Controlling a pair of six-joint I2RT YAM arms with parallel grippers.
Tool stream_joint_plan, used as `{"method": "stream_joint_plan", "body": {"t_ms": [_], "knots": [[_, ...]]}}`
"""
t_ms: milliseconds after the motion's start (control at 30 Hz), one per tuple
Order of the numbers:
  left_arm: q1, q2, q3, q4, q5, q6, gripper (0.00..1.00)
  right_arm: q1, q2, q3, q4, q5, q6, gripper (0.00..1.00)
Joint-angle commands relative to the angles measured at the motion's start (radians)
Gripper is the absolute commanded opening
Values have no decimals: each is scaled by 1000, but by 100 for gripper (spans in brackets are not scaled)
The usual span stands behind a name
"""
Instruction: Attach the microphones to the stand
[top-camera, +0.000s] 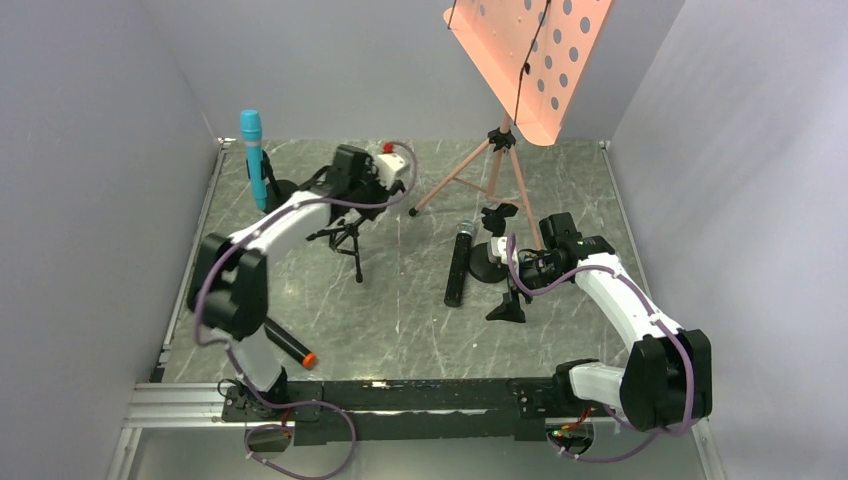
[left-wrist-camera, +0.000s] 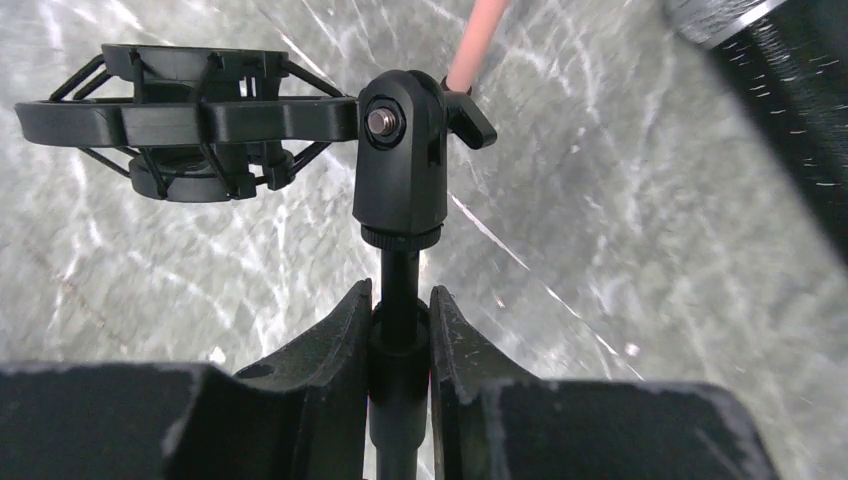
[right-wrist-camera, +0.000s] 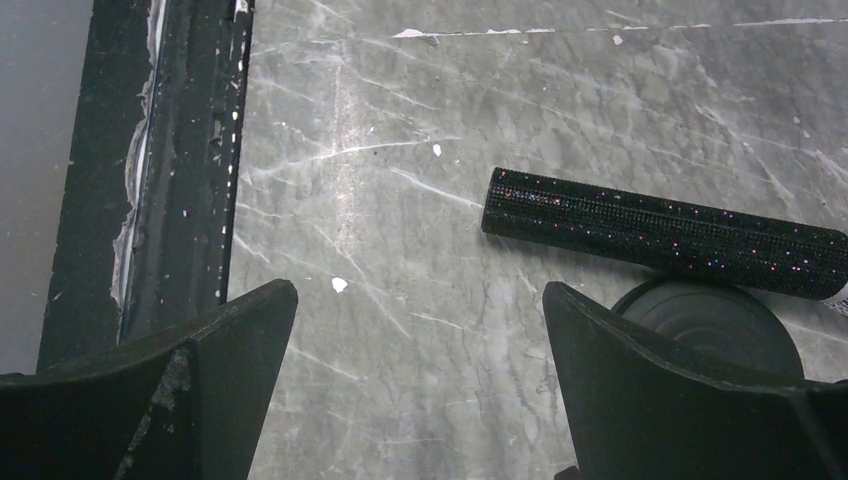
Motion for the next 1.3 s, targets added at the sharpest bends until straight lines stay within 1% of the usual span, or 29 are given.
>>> {"method": "stream_joint_plan", "body": {"t_ms": [0,100,167,200,267,300,367,467,567,667,733,867,1033,1167,1267], "knots": [[82,-296,-164,263,214,-85,0,-2,-14,38,-22,-21,-47,100],[129,-420,-357,456,430,-167,0,-2,-19,41,-20,-28,-41,100],[132,-486,-476,619,556,-217,0,-2,-24,43,-2,-33,-16,100],[131,-505,-530,719,621,-249,0,-2,-27,44,4,-35,-7,100],[124,-521,-622,920,740,-372,0,-2,-31,44,10,-37,3,100],[115,-517,-658,1018,765,-409,0,-2,-31,44,12,-37,4,100],[87,-487,-708,1152,792,-455,0,-2,-30,44,18,-35,10,100],[43,-431,-742,1298,784,-499,0,-2,-28,44,22,-28,15,100],[-1,-352,-782,1585,747,-569,0,-3,-25,43,25,-24,18,100],[-29,-266,-788,1801,698,-638,0,-3,-21,44,24,-21,17,100],[-46,-216,-765,1862,680,-659,0,-3,-18,41,25,-18,16,100],[-75,-151,-700,1853,652,-633,1,-3,-12,41,23,-12,13,100],[-79,-34,-644,1903,643,-651,9,-3,-7,40,22,-5,12,100],[-79,39,-660,1980,623,-666,13,-3,-4,38,25,-1,11,100],[-79,59,-701,1987,599,-642,17,-4,0,38,21,-1,7,100]]}}
